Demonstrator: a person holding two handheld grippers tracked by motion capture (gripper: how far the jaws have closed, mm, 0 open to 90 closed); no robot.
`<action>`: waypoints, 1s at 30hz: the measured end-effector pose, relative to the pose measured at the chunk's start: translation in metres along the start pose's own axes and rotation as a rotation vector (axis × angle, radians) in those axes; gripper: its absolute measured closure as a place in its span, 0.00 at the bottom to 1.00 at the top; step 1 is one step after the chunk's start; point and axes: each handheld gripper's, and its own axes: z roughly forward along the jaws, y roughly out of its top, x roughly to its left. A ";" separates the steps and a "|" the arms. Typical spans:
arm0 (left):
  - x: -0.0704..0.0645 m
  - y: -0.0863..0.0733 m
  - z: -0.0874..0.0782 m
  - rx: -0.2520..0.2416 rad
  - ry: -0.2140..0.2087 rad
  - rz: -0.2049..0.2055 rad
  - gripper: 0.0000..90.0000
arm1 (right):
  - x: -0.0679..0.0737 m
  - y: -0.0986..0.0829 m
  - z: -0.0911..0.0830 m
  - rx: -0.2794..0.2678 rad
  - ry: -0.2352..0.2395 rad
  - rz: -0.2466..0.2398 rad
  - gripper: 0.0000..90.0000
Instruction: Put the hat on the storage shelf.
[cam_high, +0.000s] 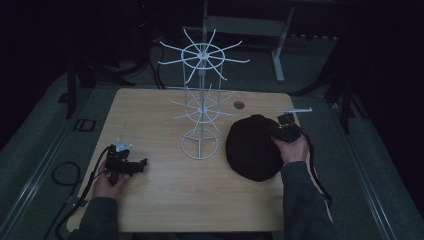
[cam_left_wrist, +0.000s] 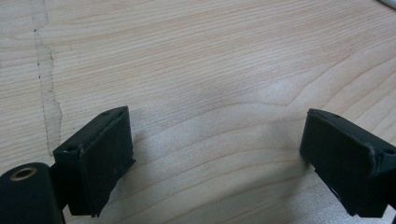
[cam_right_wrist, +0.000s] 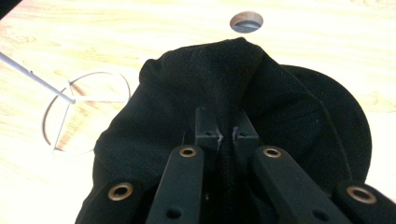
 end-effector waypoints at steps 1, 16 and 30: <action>0.000 0.000 0.000 0.000 0.000 0.000 0.11 | -0.001 0.002 -0.003 -0.008 -0.001 -0.003 0.95; 0.000 0.000 0.000 0.000 0.000 0.000 0.11 | -0.010 0.018 -0.028 -0.069 -0.013 -0.002 0.95; 0.000 0.000 0.000 -0.001 0.000 -0.001 0.11 | -0.022 0.032 -0.056 -0.133 -0.015 0.011 0.95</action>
